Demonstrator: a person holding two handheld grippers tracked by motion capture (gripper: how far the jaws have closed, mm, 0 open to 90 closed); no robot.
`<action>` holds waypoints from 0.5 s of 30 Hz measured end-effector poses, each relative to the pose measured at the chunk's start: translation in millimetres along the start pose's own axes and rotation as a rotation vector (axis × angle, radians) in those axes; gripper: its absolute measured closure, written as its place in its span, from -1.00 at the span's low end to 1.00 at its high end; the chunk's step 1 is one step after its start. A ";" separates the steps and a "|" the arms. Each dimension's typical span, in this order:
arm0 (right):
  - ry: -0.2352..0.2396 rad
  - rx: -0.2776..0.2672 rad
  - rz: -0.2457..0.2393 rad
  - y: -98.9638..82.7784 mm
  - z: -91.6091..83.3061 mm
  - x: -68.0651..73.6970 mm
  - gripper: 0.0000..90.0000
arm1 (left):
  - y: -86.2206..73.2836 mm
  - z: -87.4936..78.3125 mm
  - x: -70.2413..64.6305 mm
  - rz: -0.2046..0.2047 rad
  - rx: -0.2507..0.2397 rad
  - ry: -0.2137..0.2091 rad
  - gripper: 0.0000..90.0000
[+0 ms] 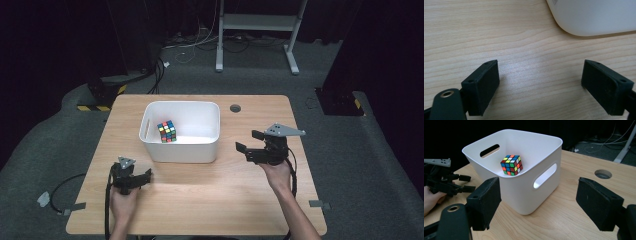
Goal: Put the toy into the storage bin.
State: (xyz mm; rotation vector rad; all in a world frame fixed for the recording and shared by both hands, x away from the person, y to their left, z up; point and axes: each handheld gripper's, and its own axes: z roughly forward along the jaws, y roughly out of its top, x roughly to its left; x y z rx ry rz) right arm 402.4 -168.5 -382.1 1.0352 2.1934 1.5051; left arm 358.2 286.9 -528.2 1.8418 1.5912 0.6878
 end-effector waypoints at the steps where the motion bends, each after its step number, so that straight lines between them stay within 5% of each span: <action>1: -0.002 0.000 0.002 -0.5 -0.6 0.2 -0.56 | 0.0 0.0 0.0 0.000 0.000 0.000 -0.67; 15: 0.003 -0.018 0.004 -9.1 -9.9 2.5 -0.56 | 0.0 0.0 0.1 0.001 0.000 0.000 -0.67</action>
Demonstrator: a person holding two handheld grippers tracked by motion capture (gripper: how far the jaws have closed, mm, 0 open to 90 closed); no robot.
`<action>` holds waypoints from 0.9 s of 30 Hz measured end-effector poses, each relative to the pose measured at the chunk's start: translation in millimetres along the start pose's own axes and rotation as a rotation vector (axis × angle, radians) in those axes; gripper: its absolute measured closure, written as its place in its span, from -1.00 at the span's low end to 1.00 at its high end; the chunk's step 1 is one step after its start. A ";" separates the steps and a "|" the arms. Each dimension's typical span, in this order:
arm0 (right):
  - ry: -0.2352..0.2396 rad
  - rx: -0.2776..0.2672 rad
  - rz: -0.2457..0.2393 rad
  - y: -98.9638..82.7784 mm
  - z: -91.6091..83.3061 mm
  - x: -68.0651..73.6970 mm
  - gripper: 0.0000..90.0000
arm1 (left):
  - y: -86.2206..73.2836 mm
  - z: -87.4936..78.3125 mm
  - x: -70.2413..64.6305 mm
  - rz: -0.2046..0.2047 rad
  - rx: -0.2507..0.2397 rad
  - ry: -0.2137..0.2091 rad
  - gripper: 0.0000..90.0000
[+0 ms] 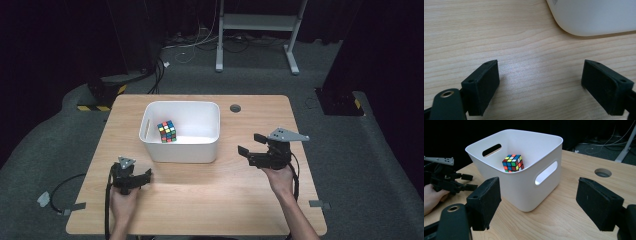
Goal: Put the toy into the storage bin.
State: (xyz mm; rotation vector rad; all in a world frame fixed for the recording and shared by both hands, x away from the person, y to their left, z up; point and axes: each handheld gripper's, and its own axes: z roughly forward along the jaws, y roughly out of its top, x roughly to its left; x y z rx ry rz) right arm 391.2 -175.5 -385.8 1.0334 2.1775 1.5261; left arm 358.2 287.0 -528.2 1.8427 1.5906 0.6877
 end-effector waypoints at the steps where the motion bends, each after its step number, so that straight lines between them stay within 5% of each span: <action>1: 0.000 -0.002 -0.001 -1.0 -0.9 0.0 -0.56 | -0.1 0.1 0.0 0.000 -0.001 -0.001 -0.67; 27: -0.024 -0.009 0.030 -25.1 -11.2 -0.6 -0.56 | 0.0 0.0 -0.1 0.000 0.000 0.000 -0.67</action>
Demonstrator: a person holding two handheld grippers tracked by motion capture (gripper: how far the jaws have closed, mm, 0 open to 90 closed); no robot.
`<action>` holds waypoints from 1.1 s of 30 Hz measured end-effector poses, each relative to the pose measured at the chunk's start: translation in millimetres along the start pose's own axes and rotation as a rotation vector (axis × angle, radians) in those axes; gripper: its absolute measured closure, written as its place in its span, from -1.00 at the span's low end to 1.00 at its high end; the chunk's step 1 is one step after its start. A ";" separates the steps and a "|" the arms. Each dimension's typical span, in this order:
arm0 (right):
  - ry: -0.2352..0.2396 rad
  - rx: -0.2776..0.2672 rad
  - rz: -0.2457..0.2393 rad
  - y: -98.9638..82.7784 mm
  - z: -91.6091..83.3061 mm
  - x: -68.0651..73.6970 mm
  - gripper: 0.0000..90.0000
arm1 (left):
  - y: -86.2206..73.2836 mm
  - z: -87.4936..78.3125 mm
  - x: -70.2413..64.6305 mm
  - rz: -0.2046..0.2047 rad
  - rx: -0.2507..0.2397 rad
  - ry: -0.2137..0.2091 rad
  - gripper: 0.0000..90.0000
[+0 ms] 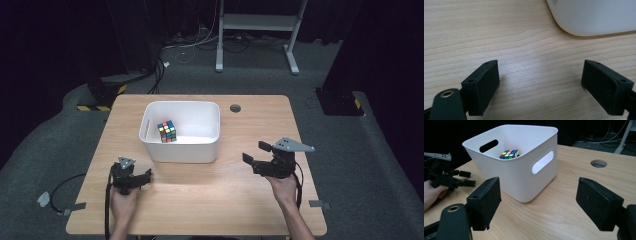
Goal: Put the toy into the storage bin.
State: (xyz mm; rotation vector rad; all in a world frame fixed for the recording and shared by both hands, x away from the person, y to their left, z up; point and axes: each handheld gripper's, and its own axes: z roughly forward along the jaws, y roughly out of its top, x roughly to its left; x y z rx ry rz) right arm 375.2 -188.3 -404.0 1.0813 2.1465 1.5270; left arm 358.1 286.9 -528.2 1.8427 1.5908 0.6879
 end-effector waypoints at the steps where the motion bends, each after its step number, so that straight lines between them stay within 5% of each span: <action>1: -0.001 0.001 0.000 -1.0 -0.2 -0.3 -0.56 | 0.0 0.0 0.0 0.000 0.000 0.000 -0.67; 33: -0.057 0.024 0.032 -25.5 2.6 -8.6 -0.53 | 0.0 0.0 -0.1 -0.001 0.000 0.001 -0.67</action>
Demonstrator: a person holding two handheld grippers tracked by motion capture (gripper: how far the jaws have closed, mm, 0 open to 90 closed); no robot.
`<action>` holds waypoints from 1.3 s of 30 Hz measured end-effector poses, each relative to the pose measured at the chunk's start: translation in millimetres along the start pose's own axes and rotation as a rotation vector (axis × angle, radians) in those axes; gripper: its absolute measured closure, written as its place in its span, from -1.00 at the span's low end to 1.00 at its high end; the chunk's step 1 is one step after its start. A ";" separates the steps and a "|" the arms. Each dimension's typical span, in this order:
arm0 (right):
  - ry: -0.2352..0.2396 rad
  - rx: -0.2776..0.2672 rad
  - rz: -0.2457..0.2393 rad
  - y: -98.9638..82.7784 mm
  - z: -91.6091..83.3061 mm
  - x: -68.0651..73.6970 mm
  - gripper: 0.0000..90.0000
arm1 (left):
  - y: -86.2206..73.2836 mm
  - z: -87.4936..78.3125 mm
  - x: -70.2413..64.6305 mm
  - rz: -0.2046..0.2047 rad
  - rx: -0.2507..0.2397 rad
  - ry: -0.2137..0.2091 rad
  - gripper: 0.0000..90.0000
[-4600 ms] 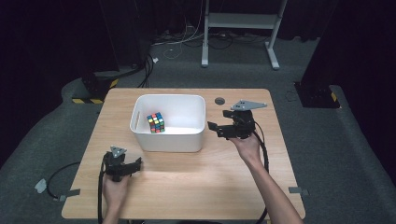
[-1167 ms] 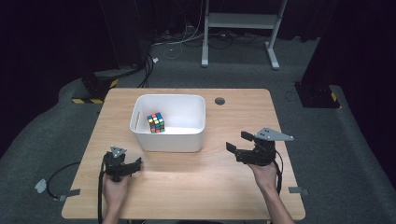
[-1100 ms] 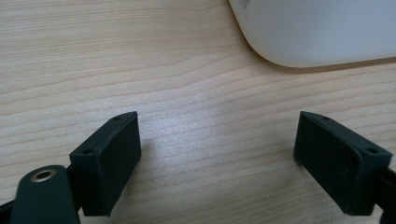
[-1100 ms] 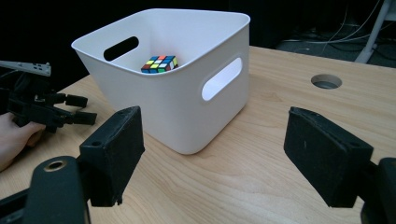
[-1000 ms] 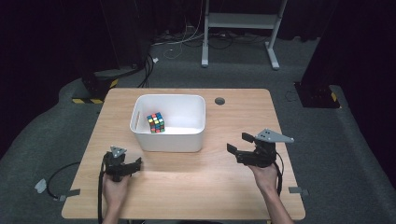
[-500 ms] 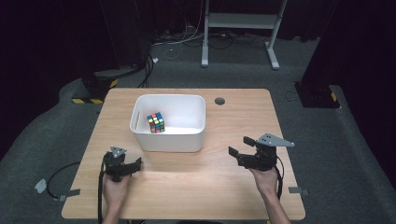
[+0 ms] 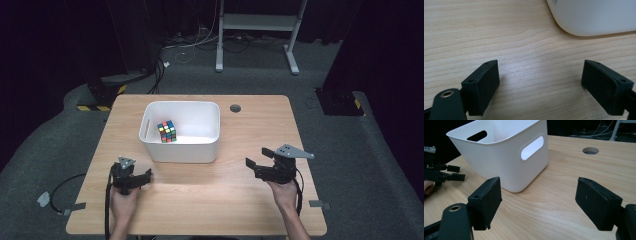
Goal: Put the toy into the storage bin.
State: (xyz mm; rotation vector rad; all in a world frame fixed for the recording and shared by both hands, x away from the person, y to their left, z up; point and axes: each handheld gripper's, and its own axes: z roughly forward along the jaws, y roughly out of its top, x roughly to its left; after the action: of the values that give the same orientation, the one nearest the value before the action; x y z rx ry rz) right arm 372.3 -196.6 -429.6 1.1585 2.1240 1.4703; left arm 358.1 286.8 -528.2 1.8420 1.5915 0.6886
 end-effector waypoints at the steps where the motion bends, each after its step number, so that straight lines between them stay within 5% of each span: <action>1: -0.002 0.001 0.001 -0.6 0.1 -0.3 -0.53 | 0.0 0.0 0.0 0.000 0.000 0.000 -0.67; 39: -0.077 0.021 0.036 -17.9 1.0 -18.2 -0.51 | -0.1 0.0 0.0 0.001 -0.001 0.000 -0.67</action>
State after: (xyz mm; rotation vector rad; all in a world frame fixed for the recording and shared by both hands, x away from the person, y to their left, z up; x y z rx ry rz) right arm 376.5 -212.4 -449.2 1.2460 2.0821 1.3985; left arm 358.1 286.8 -528.3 1.8420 1.5905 0.6890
